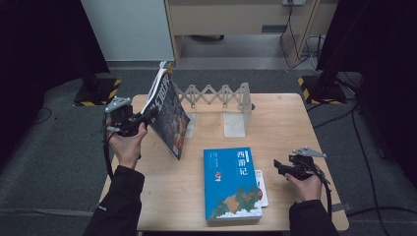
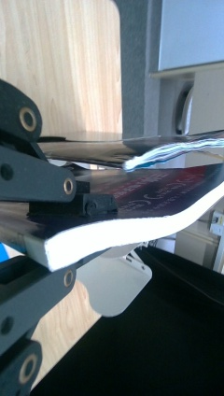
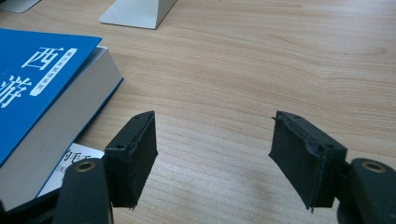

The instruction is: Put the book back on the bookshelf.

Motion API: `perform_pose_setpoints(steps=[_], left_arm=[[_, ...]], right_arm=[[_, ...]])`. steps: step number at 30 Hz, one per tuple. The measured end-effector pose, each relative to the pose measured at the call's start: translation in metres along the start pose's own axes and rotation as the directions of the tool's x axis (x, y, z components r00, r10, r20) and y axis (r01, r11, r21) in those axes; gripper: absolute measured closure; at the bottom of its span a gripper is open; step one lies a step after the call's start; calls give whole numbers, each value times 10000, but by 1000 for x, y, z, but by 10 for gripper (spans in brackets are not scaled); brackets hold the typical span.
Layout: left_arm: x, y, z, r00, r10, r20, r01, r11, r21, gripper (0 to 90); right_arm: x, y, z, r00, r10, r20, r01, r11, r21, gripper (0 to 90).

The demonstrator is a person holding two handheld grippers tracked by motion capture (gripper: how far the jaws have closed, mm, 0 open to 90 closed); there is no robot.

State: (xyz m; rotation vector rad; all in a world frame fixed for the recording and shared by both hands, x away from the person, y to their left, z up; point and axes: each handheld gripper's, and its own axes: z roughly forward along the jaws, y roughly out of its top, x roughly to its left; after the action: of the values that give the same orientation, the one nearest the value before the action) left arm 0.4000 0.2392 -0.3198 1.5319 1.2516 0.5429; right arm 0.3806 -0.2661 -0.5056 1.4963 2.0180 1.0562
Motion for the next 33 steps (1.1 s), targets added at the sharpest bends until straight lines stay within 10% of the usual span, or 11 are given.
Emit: perform_pose_setpoints(steps=[25,33], left_arm=[[-26,9,55,9893,726,-1265,-719,9974,105,818],[-28,11,68,9714,1120,-2092,-1127,9936,87,817]], right_arm=[[-4,-1,3,10000,58,40,-58,10000,53,318],[-4,-1,4,10000,75,36,-75,10000,49,319]])
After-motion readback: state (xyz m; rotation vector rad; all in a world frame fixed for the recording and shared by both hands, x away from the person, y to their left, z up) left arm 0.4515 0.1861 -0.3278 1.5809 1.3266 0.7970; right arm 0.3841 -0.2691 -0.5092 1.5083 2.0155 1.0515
